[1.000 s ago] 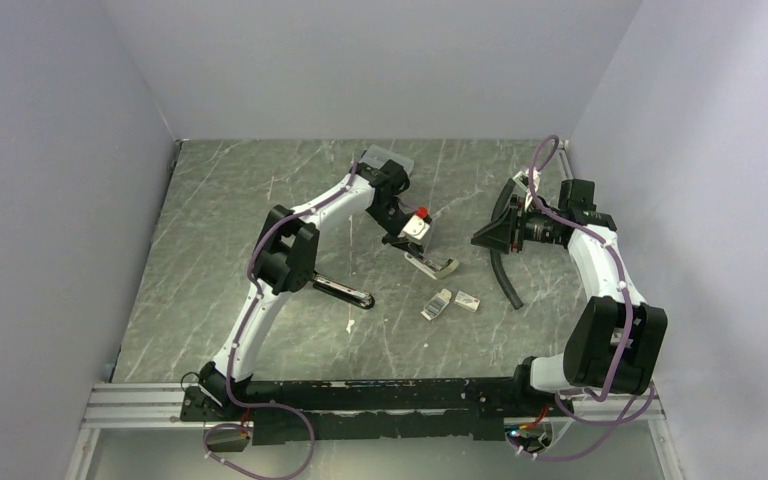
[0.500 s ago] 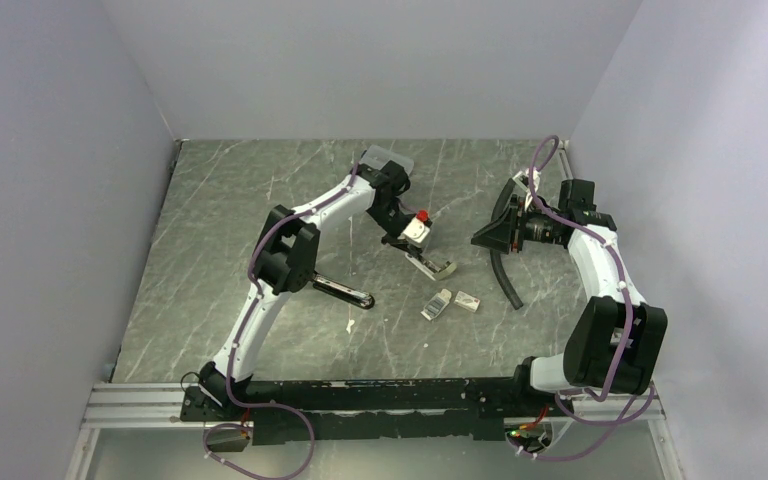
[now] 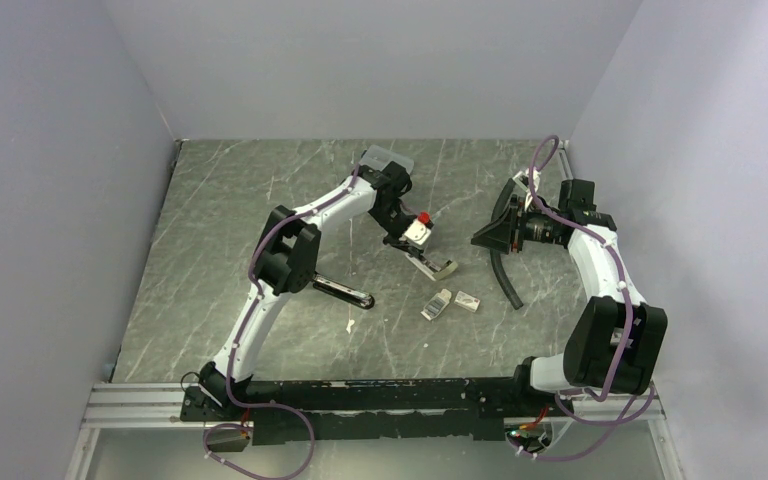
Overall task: Load the staples into the stapler
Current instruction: Close the stapler at the center of the board.
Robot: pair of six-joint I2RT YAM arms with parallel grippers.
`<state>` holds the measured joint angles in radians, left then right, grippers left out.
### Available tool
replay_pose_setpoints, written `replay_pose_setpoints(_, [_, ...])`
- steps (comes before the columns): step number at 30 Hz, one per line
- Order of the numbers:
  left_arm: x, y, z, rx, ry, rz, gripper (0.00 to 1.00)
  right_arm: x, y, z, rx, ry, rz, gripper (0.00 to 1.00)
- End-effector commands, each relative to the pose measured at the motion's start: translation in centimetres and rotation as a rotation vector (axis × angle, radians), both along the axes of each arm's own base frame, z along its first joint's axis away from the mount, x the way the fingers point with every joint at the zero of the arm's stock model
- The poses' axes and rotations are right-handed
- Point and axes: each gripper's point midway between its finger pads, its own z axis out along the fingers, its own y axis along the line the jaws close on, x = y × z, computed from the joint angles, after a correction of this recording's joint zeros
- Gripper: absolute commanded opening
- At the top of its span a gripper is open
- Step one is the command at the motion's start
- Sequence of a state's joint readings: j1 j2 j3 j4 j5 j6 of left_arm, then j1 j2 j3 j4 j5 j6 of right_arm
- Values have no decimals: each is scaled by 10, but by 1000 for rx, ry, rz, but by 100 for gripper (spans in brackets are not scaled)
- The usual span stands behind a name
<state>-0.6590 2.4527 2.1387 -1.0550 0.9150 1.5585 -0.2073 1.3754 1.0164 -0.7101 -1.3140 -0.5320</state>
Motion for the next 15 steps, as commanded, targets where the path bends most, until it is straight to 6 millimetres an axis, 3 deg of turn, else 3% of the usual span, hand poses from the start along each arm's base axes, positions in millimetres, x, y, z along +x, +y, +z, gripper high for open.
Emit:
replay_pose_setpoints(1, [-6, -2, -2, 7, -34, -38, 25, 7, -2, 16, -4, -86, 14, 31])
replay_pose_setpoints(15, [0, -6, 17, 10, -69, -7, 32, 6, -2, 17, -6, -93, 18, 31])
